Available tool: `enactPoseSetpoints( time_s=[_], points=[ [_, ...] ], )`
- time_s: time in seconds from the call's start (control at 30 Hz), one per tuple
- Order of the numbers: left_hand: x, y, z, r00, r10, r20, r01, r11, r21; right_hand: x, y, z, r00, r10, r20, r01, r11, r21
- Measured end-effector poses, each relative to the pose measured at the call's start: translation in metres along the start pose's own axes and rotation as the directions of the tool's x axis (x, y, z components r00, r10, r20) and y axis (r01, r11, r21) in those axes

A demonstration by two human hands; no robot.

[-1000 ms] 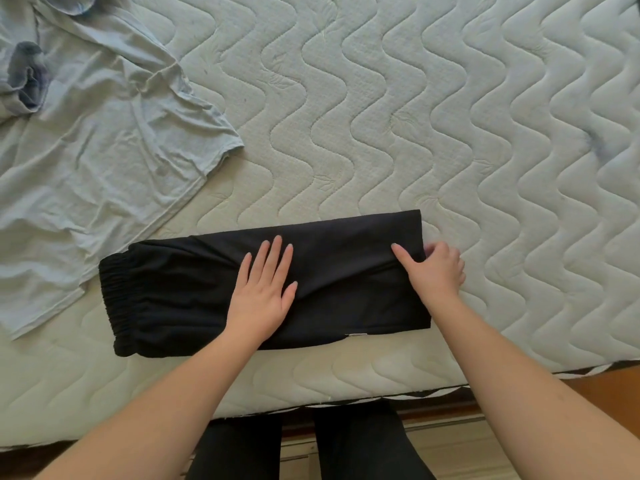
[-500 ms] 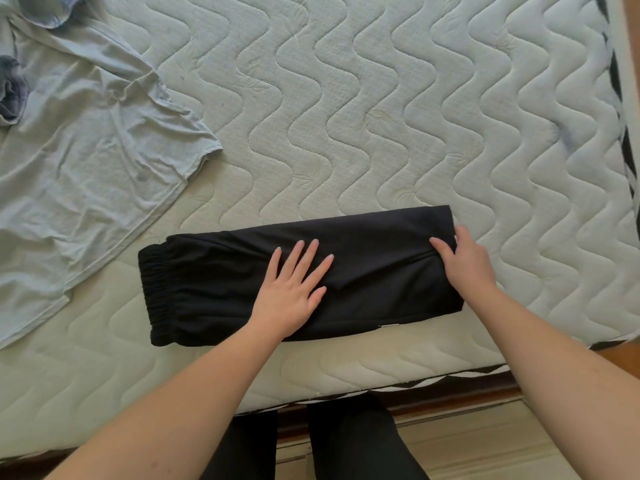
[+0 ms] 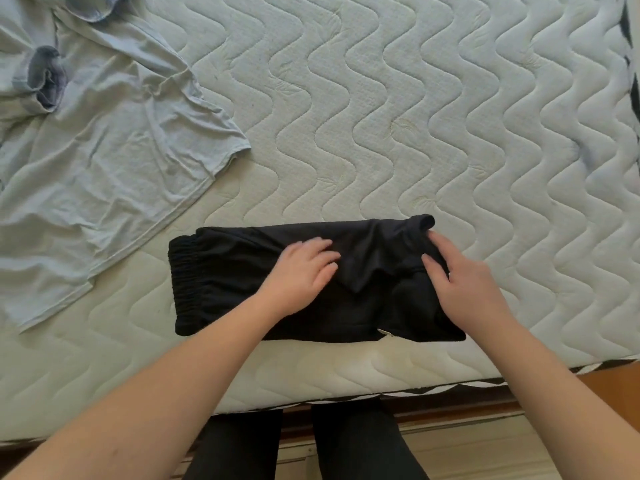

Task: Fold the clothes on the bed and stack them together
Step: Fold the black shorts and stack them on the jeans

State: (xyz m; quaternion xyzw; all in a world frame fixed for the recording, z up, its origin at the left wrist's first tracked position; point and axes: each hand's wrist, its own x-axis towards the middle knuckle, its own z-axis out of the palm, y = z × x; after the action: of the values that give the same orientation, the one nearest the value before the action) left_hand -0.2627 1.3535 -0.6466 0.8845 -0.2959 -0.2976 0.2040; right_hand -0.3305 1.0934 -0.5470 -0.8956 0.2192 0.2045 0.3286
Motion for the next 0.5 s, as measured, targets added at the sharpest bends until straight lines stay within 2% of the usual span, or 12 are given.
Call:
enactPoseSetpoints(
  time_s=[0.07,0.1,0.13,0.2,0.23,0.3,0.4,0.5],
  points=[
    [-0.011,-0.026,-0.026,0.966,-0.046,-0.254,0.062,0.997,0.053,-0.013,-0.028,0.007,0.999,-0.053,0.010,0.053,0.998,-0.042],
    [-0.016,-0.044,-0.038,0.943,-0.107,-0.316,0.138,0.988,0.076,-0.019,-0.042,0.011,0.997,-0.077,0.014,0.077,0.995,-0.067],
    [-0.021,-0.062,-0.049,0.927,-0.184,-0.328,0.223,0.971,0.086,-0.023,-0.056,0.016,0.996,-0.092,0.019,0.094,0.991,-0.096],
    [-0.029,-0.096,-0.065,0.914,-0.331,-0.233,0.360,0.928,0.094,-0.030,-0.081,0.028,0.993,-0.107,0.040,0.112,0.980,-0.162],
    [-0.033,-0.110,-0.071,0.918,-0.366,-0.153,0.382,0.920,0.089,-0.033,-0.093,0.036,0.992,-0.116,0.042,0.122,0.974,-0.191],
    [-0.041,-0.129,-0.078,0.938,-0.344,-0.045,0.347,0.934,0.088,-0.038,-0.115,0.053,0.988,-0.155,0.020,0.155,0.957,-0.244],
    [-0.055,-0.142,-0.080,0.947,-0.309,-0.087,0.313,0.949,0.040,-0.046,-0.146,0.079,0.979,-0.206,-0.009,0.197,0.946,-0.258],
    [-0.068,-0.154,-0.081,0.907,-0.372,-0.200,0.354,0.928,-0.118,-0.048,-0.174,0.105,0.975,-0.220,0.000,0.211,0.936,-0.283]
  ],
)
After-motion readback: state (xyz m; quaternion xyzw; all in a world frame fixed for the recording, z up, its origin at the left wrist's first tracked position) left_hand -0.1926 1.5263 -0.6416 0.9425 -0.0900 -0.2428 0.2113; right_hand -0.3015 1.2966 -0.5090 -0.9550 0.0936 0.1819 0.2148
